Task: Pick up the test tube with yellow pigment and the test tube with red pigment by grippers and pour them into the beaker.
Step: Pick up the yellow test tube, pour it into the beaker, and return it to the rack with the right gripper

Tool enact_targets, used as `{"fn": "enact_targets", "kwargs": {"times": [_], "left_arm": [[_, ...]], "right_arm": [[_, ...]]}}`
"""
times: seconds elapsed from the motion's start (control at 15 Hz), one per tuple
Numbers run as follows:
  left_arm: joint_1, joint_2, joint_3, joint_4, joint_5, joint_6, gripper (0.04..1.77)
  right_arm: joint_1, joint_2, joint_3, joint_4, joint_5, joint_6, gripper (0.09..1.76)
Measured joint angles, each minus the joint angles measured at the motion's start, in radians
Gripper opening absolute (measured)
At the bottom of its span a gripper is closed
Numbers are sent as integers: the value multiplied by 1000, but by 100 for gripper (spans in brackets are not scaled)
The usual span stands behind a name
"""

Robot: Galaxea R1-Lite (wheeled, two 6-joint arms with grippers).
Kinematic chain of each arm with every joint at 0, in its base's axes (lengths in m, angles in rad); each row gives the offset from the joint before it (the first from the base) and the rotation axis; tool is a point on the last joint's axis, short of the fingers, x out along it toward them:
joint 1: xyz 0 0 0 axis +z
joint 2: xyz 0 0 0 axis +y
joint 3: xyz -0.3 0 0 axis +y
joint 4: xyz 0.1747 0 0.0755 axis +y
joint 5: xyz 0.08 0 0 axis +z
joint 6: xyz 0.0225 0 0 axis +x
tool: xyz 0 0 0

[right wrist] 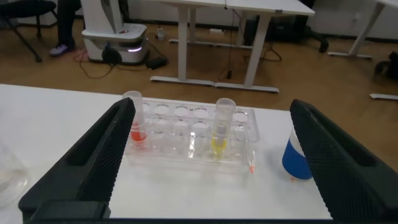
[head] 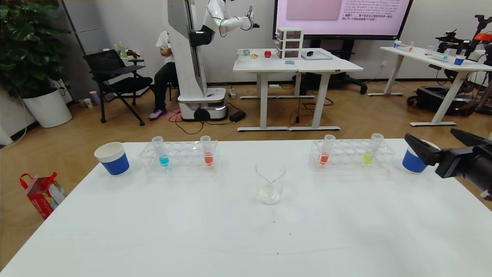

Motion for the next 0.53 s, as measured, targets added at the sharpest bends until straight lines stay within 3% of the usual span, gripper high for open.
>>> {"fn": "enact_targets", "kwargs": {"times": [0.27,0.53], "left_arm": [[0,0,0,0,0,0,175],[0,0,0,0,0,0,175]], "right_arm": [[-38,382,-67,-299,20,26,174],[-51,567,-144,-338,28,81,174]]}}
